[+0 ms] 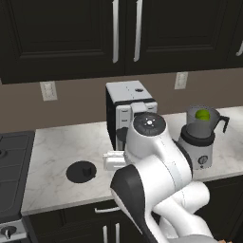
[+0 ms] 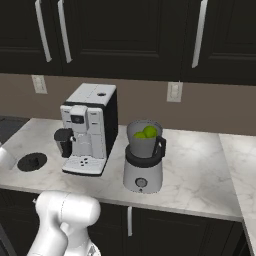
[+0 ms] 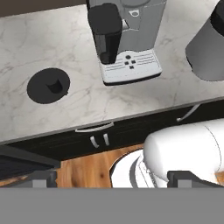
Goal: Grab the limes from the fridge, place them in the blender, close the lid, and turn on the blender to create a marinade.
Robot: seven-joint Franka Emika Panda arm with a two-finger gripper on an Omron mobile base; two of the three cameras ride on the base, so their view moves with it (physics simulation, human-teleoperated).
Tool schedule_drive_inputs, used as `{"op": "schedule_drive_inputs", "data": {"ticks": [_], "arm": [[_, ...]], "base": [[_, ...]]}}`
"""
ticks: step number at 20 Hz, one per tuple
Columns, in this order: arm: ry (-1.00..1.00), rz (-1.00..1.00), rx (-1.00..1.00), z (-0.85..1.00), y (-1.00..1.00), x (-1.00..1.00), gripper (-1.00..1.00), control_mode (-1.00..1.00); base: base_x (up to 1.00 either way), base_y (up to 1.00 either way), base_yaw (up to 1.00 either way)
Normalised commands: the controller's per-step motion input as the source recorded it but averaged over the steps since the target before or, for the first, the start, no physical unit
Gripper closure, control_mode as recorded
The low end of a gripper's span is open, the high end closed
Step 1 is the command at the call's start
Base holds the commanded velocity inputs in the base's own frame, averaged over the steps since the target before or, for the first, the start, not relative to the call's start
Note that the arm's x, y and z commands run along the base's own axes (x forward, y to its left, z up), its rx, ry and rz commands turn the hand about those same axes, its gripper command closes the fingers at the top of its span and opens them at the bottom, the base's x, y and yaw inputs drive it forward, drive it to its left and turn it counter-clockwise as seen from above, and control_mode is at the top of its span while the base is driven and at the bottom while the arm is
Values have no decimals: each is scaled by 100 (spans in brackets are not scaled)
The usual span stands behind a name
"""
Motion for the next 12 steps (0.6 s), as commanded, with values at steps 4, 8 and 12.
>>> {"op": "schedule_drive_inputs", "data": {"ticks": [4, 8, 12], "arm": [[4, 0, 8, -37, 26, 37, -100, -100], [7, 0, 5, -35, 25, 51, -100, -100], [7, 0, 0, -16, 29, 46, -100, -100]], "base": [[0, 0, 0], [0, 0, 0], [0, 0, 0]]}}
